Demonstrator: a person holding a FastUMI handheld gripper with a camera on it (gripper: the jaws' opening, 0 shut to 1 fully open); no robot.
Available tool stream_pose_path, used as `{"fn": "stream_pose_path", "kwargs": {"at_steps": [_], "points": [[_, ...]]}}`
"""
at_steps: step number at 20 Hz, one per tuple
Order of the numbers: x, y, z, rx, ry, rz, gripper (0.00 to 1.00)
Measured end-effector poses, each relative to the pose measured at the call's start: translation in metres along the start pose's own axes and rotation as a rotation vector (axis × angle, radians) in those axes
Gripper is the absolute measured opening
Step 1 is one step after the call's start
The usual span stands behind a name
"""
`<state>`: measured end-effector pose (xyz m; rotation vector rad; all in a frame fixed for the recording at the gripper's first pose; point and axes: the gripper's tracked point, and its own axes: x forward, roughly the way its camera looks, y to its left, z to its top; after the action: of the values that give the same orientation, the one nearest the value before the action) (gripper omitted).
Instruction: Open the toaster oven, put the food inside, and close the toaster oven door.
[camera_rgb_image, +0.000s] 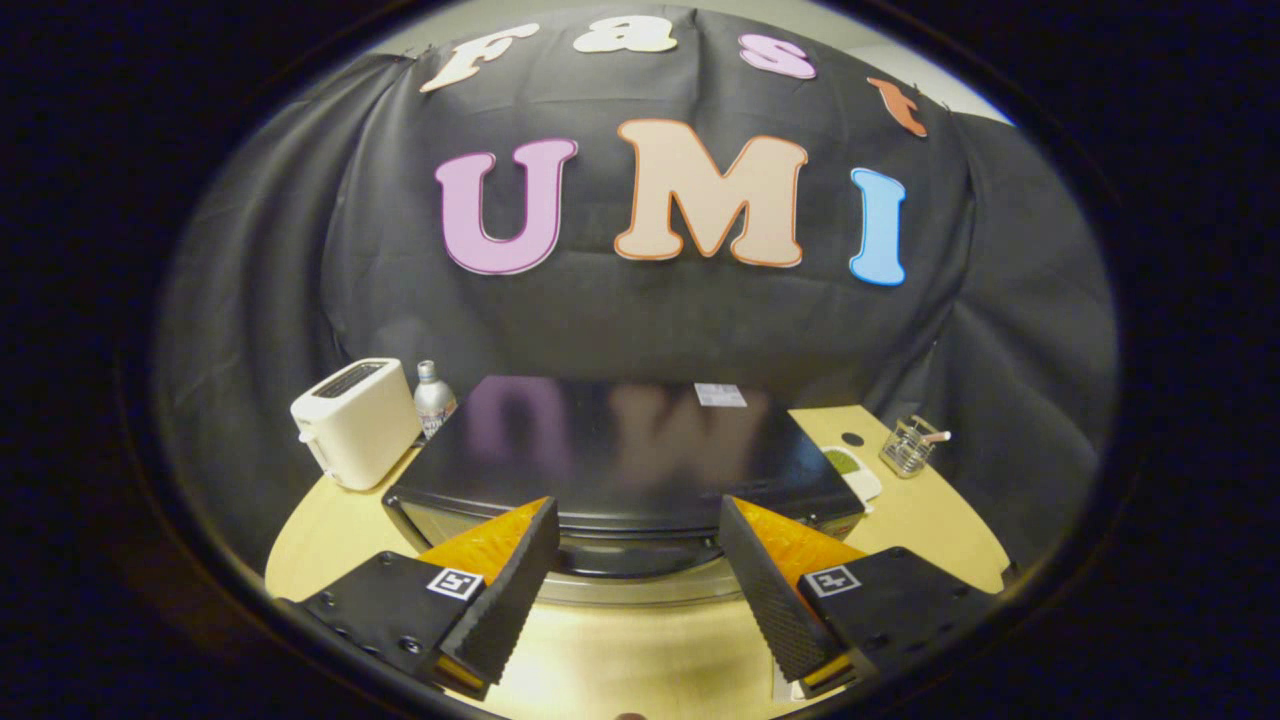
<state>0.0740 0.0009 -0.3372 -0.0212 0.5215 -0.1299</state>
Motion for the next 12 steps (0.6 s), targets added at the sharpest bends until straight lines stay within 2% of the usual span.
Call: {"fn": "stream_pose_path", "kwargs": {"at_steps": [6,12], "points": [[0.0017,0.0033,-0.0061,0.091,0.003,0.021,0.99],[-0.0029,0.0026,-0.0103,0.068,-0.006,0.027,0.99]]}}
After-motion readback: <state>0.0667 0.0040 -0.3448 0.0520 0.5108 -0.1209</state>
